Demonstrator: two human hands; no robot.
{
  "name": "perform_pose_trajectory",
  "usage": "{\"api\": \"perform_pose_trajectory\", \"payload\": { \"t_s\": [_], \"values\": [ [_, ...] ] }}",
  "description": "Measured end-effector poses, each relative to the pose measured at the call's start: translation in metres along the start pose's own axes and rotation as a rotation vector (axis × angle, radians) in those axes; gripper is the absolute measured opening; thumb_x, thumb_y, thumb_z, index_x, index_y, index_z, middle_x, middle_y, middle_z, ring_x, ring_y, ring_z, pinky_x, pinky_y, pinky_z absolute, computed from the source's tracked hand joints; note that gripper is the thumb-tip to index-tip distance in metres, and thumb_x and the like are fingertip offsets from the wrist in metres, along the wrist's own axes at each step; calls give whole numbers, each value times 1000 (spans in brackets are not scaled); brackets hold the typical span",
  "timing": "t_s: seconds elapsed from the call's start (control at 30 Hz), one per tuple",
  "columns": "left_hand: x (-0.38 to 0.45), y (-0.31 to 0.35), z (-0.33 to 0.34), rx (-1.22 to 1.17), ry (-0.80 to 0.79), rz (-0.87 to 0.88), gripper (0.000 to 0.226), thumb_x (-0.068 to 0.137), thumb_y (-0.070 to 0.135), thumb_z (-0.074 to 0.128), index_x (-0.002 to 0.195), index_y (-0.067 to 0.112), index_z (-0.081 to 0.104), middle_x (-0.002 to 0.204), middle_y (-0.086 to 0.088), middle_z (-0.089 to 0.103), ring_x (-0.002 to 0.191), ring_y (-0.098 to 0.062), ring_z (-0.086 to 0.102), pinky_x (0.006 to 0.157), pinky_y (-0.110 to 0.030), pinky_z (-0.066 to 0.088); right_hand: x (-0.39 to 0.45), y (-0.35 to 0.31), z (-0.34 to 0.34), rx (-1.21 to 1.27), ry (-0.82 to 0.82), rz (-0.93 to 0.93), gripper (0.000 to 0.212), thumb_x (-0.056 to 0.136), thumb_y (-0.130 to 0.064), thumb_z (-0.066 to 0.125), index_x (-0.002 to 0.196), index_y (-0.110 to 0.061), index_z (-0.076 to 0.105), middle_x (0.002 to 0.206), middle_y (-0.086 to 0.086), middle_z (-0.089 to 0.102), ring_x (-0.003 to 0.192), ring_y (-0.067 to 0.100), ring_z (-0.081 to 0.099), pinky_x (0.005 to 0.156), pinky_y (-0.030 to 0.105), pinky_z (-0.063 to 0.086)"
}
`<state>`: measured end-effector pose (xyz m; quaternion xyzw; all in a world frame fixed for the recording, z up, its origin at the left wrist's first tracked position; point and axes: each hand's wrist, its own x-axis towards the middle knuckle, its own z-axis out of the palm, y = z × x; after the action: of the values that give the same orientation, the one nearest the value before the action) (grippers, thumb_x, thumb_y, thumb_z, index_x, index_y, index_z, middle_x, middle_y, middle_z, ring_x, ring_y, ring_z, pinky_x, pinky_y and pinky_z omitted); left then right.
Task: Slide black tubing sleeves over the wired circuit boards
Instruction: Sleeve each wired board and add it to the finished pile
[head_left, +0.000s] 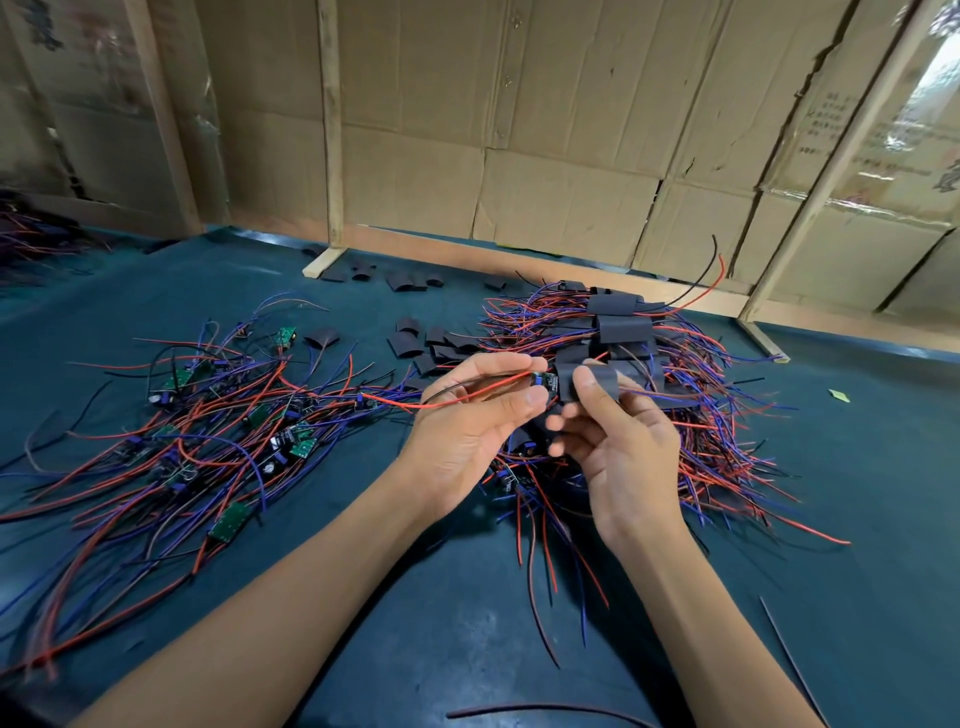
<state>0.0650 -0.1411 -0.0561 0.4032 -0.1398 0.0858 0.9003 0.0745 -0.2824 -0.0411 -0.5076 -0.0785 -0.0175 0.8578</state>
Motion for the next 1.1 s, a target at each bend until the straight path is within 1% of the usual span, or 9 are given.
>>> {"api": "perform_pose_trajectory", "payload": {
  "t_s": [0.07,0.1,0.27,0.37,0.57,0.67,0.8,0.93,1.1],
  "values": [
    [0,0,0,-20,-8,0,28,72,-8,74,95,8,74,107,-13,73,97,-21,69,86,-31,55,0,0,-2,8,-24,-7,26,88,-11,72,113,-12,65,65,10,59,54,26,58,45,29,45],
    [0,1,0,-31,-6,-3,28,71,-7,74,96,7,74,107,-14,73,96,-22,70,86,-30,55,0,0,-2,19,-39,-17,32,86,-11,72,117,-15,66,63,9,58,53,24,57,45,29,44],
    [0,0,1,-45,-15,-8,23,74,-4,73,95,6,74,103,-13,73,83,-23,70,81,-30,56,-2,-5,-2,60,-129,-30,27,83,-13,71,108,-22,72,57,6,52,47,22,53,45,28,42],
    [2,0,0,-68,15,-16,20,75,-3,73,94,4,74,99,-14,74,86,-25,71,82,-30,56,0,-4,-4,50,-158,-42,17,84,-14,71,100,-19,73,57,8,55,48,24,54,46,28,43],
    [2,1,-2,-61,21,-18,14,75,0,75,88,4,74,94,-16,74,82,-26,71,78,-31,58,-1,-1,-2,-6,-185,-53,28,75,-23,83,101,-15,72,64,14,64,52,25,60,49,29,45],
    [1,0,-2,-17,10,14,11,77,2,75,88,4,72,92,-20,70,75,-31,67,69,-38,56,-1,0,-2,4,-186,-55,25,75,-23,83,98,-17,74,64,14,66,52,24,61,49,29,46],
    [-2,-5,-1,-26,-27,27,5,86,2,67,88,2,72,77,-18,69,61,-29,63,56,-36,51,-2,4,0,70,-198,-23,20,80,-13,74,100,-13,70,67,16,68,54,23,63,50,30,50],
    [-1,-5,-3,-13,-26,6,15,88,0,67,101,-4,71,82,-25,67,69,-33,61,63,-39,49,-2,6,2,127,-177,4,20,79,-12,73,99,-14,72,67,13,68,58,20,65,54,28,53],
    [-2,-4,2,30,0,-37,16,83,4,71,99,0,73,85,-24,69,71,-32,63,69,-40,52,1,5,0,163,-165,17,19,80,-13,74,99,-13,70,66,10,65,60,18,63,55,27,53]
  ]
}}
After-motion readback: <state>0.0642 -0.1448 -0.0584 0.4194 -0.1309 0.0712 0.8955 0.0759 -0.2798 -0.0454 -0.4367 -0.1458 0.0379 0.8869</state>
